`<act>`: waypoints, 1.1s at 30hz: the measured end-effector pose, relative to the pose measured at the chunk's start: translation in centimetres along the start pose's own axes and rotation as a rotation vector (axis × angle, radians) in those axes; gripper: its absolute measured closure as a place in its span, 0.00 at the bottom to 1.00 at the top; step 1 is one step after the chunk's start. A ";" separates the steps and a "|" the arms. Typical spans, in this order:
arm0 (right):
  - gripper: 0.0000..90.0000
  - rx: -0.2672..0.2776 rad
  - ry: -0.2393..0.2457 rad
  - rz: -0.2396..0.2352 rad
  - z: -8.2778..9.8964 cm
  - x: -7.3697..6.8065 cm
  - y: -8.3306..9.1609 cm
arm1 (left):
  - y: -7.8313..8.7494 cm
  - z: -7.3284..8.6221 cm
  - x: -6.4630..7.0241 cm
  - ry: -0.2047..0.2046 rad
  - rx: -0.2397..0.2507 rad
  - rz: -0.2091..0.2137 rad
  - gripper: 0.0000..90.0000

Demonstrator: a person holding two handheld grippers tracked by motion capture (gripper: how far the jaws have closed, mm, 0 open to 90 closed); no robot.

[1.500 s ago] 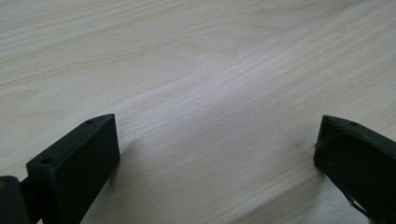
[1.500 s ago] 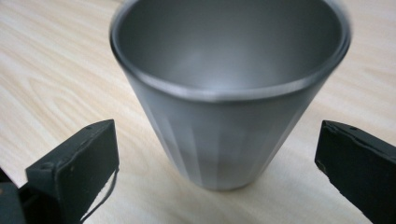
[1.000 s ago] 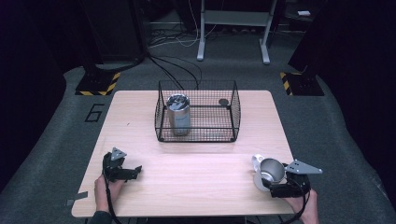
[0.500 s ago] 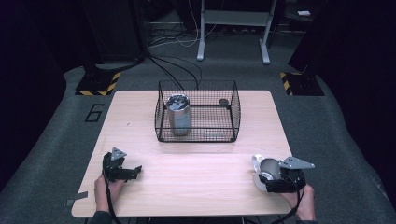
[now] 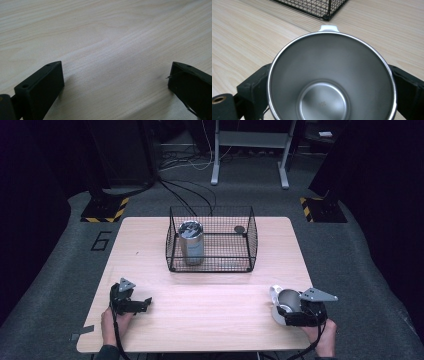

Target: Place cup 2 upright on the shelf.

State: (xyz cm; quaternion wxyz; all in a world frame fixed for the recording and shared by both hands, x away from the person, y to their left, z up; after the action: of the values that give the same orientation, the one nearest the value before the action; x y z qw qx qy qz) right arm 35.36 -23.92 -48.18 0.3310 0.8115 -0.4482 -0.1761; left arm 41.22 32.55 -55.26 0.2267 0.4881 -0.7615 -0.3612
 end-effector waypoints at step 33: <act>0.06 0.079 0.049 -0.076 -5.1 -1.9 1.0 | 0.0 0.0 0.0 -0.001 -0.001 0.000 0.00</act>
State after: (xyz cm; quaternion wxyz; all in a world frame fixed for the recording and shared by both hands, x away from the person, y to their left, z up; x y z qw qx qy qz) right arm 36.74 -20.79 -43.79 0.3026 0.8445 -0.4155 -0.1505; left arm 41.22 32.56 -55.25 0.2267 0.4878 -0.7616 -0.3615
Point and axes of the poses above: each handheld gripper's, and its own axes: y roughly backward along the jaws, z roughly out of its underside, x roughly to its right, the point moved 3 cm from there along -y, roughly forward along the jaws, and after that the axes turned 7 degrees about -x, right-handed, at the moved point
